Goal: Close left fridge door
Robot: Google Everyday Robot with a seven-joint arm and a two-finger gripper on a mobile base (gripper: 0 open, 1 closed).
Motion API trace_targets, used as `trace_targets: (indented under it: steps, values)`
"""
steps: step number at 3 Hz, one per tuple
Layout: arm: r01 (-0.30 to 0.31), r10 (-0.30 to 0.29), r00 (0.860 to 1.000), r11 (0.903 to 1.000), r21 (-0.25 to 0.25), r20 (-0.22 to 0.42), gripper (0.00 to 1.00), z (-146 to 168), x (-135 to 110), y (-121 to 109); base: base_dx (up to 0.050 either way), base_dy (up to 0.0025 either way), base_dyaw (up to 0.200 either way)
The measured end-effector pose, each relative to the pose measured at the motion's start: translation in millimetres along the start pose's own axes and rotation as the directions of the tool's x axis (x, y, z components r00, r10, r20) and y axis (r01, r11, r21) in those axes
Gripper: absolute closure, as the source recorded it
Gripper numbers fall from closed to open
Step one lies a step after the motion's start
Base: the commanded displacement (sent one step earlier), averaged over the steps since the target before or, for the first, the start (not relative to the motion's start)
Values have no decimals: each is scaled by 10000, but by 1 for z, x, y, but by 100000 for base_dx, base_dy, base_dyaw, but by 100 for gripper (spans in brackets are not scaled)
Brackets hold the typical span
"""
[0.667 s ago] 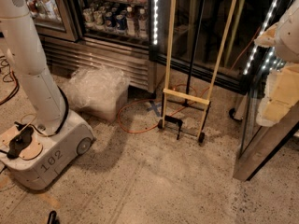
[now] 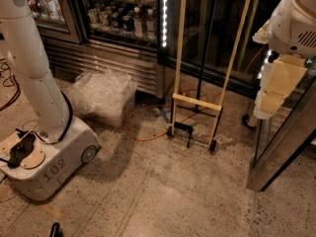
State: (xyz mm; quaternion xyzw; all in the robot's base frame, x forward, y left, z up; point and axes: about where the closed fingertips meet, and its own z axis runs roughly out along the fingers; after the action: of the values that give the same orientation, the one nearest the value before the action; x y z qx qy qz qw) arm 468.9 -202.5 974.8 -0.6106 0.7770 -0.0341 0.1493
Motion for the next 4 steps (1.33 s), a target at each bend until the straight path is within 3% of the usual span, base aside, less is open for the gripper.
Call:
trace_targets:
  steps: [2,3,4]
  values:
    - [98,-163,9986,9919,-1263,-502,0,74,-4,-7,0,0,0]
    - [98,-163,9986,9919,-1263,-502,0,74,-4,-7,0,0,0]
    - [226,-208,9997,9846,-1731,122,0,80,-2,-12,0,0,0]
